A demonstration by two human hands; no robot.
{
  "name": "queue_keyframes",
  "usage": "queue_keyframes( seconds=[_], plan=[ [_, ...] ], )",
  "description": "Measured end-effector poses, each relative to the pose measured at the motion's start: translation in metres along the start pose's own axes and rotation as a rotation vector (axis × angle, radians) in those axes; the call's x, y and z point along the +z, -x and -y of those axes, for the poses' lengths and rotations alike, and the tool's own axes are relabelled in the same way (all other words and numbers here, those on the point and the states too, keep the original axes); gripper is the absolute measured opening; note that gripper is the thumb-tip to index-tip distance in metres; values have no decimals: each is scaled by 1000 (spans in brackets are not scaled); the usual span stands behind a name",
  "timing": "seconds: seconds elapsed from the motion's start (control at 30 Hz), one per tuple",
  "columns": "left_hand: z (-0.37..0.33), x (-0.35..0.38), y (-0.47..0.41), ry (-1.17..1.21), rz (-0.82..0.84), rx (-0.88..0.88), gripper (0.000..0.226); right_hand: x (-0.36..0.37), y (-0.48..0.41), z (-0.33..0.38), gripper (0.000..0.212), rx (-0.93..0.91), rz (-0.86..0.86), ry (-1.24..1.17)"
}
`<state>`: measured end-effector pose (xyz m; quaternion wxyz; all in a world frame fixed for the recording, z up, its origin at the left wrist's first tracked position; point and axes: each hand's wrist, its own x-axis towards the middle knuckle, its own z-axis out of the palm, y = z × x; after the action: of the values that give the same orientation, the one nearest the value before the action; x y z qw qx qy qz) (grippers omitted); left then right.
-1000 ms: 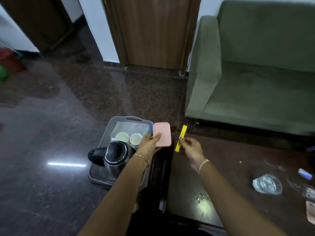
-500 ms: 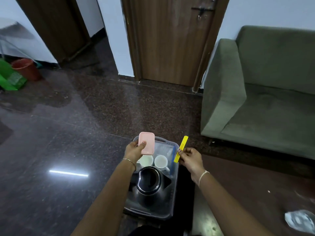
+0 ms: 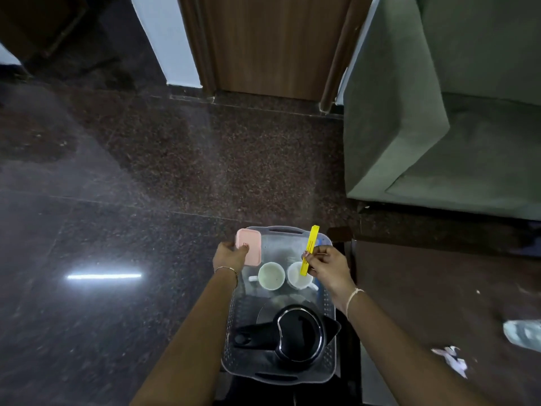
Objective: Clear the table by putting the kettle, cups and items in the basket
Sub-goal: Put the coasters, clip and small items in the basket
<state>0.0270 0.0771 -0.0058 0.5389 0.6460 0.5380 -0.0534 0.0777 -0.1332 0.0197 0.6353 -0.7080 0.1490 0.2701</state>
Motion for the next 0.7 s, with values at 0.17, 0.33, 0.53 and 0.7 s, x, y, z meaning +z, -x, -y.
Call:
queue_keyframes(
  seconds=[0.17, 0.33, 0.53, 0.7],
  plan=[
    [-8, 24, -13, -219, 40, 3, 45, 2, -9, -11, 11, 52, -59, -21],
    [-7, 36, -16, -505, 16, 158, 39, 5, -16, -16, 12, 85, -84, 5],
    [-1, 37, -18, -699, 21, 214, 29, 7, -20, -18, 11, 93, -69, 7],
    [3, 35, -17, -883, 16, 355, 37, 4, -20, -23, 12, 95, -78, 10]
  ],
)
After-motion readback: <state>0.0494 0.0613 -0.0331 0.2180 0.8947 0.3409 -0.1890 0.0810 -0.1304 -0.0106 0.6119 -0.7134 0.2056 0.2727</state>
